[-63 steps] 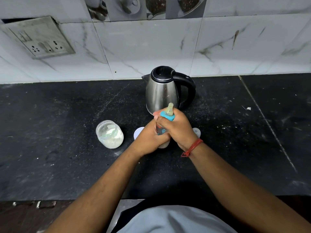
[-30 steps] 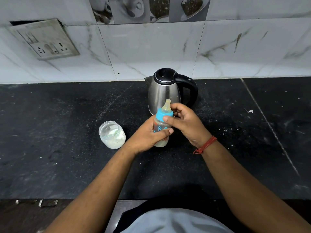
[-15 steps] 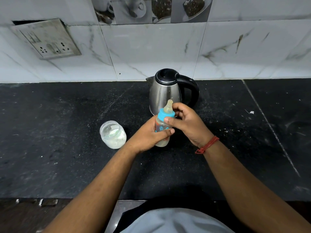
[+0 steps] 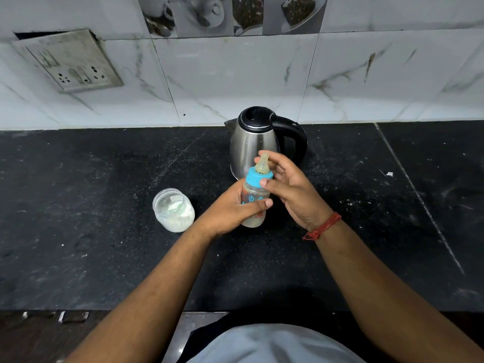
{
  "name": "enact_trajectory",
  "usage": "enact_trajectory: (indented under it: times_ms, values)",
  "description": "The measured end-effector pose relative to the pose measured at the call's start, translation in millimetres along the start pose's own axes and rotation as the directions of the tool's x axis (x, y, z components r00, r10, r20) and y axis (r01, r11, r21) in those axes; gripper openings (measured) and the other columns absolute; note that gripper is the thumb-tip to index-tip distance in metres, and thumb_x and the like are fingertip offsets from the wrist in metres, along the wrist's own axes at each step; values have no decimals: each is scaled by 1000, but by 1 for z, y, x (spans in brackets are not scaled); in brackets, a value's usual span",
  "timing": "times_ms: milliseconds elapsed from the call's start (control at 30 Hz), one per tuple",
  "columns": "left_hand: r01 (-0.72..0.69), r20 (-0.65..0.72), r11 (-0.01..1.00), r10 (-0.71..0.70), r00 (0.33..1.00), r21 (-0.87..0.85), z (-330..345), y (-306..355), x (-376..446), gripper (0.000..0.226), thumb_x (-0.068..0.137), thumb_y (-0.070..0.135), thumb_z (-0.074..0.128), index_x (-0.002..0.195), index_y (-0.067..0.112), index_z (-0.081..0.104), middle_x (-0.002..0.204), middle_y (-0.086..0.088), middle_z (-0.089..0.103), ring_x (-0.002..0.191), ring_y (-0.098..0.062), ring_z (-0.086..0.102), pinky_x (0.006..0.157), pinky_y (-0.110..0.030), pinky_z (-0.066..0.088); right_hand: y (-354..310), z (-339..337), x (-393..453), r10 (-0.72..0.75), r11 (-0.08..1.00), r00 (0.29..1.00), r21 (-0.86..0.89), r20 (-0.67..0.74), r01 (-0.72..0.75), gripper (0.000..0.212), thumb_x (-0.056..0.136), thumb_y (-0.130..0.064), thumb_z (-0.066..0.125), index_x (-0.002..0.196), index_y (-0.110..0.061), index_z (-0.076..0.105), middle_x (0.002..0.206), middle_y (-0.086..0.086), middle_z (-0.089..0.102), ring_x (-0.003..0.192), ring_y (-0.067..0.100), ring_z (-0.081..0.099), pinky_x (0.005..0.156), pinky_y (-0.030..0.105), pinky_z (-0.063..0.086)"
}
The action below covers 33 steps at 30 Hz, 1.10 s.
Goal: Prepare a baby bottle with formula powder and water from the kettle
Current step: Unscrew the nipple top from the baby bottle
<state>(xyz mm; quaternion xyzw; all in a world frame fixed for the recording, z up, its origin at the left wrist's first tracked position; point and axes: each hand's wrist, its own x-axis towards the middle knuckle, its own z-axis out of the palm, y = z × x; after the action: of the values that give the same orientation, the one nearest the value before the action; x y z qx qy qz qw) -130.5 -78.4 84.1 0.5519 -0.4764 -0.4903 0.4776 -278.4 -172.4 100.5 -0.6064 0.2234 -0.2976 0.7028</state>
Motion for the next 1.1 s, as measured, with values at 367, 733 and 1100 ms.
enact_trajectory:
  times_ms: [367,733,1100]
  values:
    - [28,4,1000,-28,1000,9,2,-1,-1,44,88,30,74,128,23,57,108,10,72,101,-5,69,88,-24,57,2,0,-4,-20,1000,997,-16,-81,19,46,78,-4,66,120,-20,62,116,-3,67,112,11,62,95,32,52]
    - [76,-26,997,-75,997,31,9,-9,5,46,93,18,77,131,28,52,119,6,66,109,-4,65,92,-23,54,-6,-8,-5,-115,984,966,104,-231,142,44,82,-2,64,123,-20,63,126,10,68,116,18,64,94,28,52]
    - [29,-236,969,30,971,244,26,-35,25,54,88,16,83,127,32,50,129,4,55,119,-6,56,103,-16,42,14,-79,-17,-177,931,830,-364,-529,-33,39,85,-4,76,114,-23,59,120,3,65,106,9,68,90,27,59]
